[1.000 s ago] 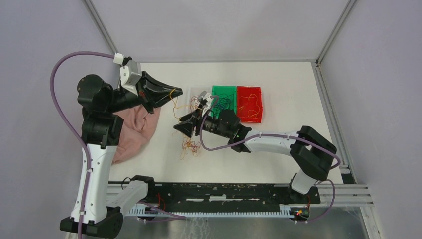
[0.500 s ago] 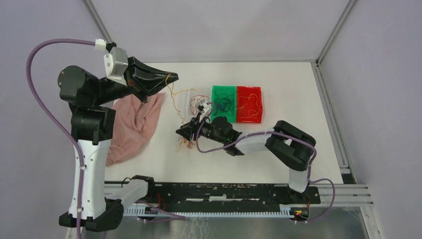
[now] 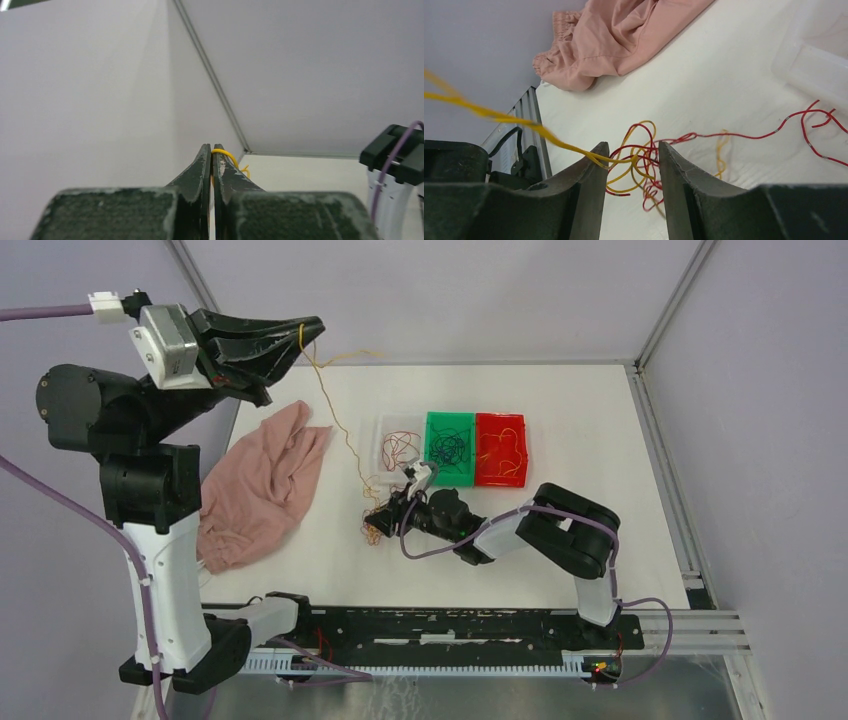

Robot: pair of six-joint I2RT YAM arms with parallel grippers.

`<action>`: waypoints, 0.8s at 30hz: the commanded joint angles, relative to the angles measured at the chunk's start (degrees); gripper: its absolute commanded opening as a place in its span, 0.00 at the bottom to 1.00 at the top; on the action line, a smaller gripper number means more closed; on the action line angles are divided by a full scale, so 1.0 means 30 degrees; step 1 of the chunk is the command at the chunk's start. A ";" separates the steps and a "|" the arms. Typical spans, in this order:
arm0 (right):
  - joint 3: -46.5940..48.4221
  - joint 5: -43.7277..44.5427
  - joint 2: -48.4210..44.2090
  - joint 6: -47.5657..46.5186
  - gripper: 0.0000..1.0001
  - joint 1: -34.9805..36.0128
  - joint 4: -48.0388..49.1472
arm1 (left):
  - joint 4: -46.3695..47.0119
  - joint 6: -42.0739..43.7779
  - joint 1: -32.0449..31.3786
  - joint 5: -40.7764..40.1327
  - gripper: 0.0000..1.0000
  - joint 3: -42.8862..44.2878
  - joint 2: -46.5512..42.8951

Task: Untangle the cables
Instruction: Untie the cable.

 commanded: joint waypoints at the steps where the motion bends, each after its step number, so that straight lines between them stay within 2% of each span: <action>1: -0.0301 0.0499 0.0287 0.0256 0.47 0.0145 0.1491 | 0.0328 0.2131 -0.0067 -0.2773 0.03 0.1729 0.0400; 7: -0.0657 0.0843 0.0553 0.0299 0.46 0.0256 0.1399 | 0.0820 0.3867 -0.0060 -0.5231 0.03 0.4555 0.1665; 8: -0.0748 0.0987 0.0573 0.0316 0.42 0.0282 0.1455 | 0.0860 0.4315 -0.0060 -0.5828 0.03 0.5127 0.1947; 10: -0.1051 0.1485 0.0566 0.0367 0.27 0.0315 0.1542 | 0.1565 0.5163 -0.0074 -0.7106 0.03 0.5685 0.2249; 13: -0.1335 0.2089 0.0411 0.0340 0.09 0.0304 0.1314 | 0.3064 0.6982 -0.0064 -0.8807 0.03 0.5772 0.2465; 14: -0.1360 0.2154 0.0361 0.0347 0.09 0.0314 0.1078 | 0.3440 0.7693 -0.0057 -0.9252 0.03 0.5971 0.2614; 18: -0.1650 0.2478 0.0195 0.0217 0.20 0.0385 0.0816 | 0.4851 1.0139 -0.0056 -1.0903 0.03 0.7603 0.3727; 24: -0.1979 0.3095 0.0179 0.0346 0.25 0.0393 0.0554 | 1.0065 1.3166 -0.0050 -1.3645 0.03 0.9043 0.5479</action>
